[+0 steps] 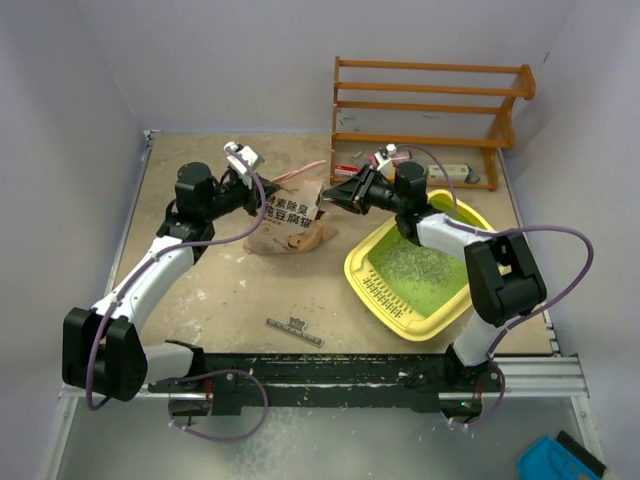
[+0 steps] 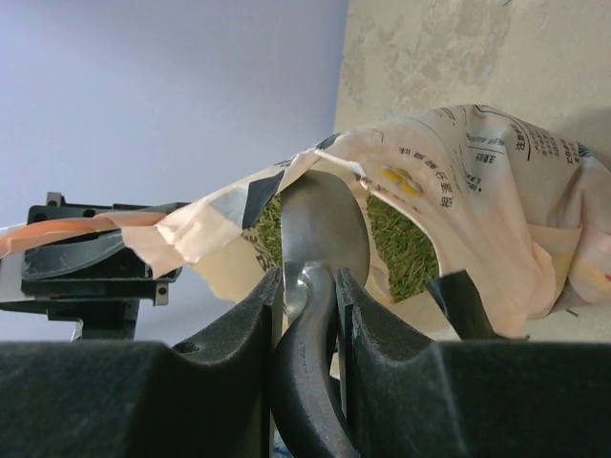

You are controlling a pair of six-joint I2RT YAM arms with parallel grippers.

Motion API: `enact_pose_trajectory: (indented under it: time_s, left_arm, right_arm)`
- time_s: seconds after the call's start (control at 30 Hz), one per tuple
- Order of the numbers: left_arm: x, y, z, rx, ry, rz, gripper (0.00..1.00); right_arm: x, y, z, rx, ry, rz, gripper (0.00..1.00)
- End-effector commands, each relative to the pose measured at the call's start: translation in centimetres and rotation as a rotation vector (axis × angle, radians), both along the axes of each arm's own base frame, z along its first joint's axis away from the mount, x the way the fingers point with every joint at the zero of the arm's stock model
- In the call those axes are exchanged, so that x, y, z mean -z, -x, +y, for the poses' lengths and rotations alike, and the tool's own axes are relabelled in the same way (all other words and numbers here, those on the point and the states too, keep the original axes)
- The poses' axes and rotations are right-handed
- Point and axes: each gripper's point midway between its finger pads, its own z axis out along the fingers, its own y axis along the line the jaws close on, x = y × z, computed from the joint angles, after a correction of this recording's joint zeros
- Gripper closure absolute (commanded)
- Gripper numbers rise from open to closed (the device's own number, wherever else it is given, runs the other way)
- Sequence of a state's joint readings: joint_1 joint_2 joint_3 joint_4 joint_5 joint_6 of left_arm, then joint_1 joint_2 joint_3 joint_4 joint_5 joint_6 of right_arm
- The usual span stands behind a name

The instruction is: Fill the litter box with clean litter

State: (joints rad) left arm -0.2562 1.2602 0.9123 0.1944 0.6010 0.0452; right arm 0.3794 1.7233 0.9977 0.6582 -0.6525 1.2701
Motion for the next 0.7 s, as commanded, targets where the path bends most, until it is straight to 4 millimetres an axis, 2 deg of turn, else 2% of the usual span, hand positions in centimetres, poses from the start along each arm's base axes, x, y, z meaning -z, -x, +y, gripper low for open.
enact_pose_trajectory:
  time_s: [0.0,0.67]
  left_arm:
    - [-5.1,0.0,-0.6,0.03,0.049,-0.148,1.0]
    - [-5.4,0.2,-0.6,0.032,0.053,-0.153,1.0]
  right_arm:
    - [-6.2,1.5,-0.9,-0.026,-0.102,-0.165,1.0]
    - [-4.4,2.0,-7.3,0.142,-0.045,-0.132,1.0]
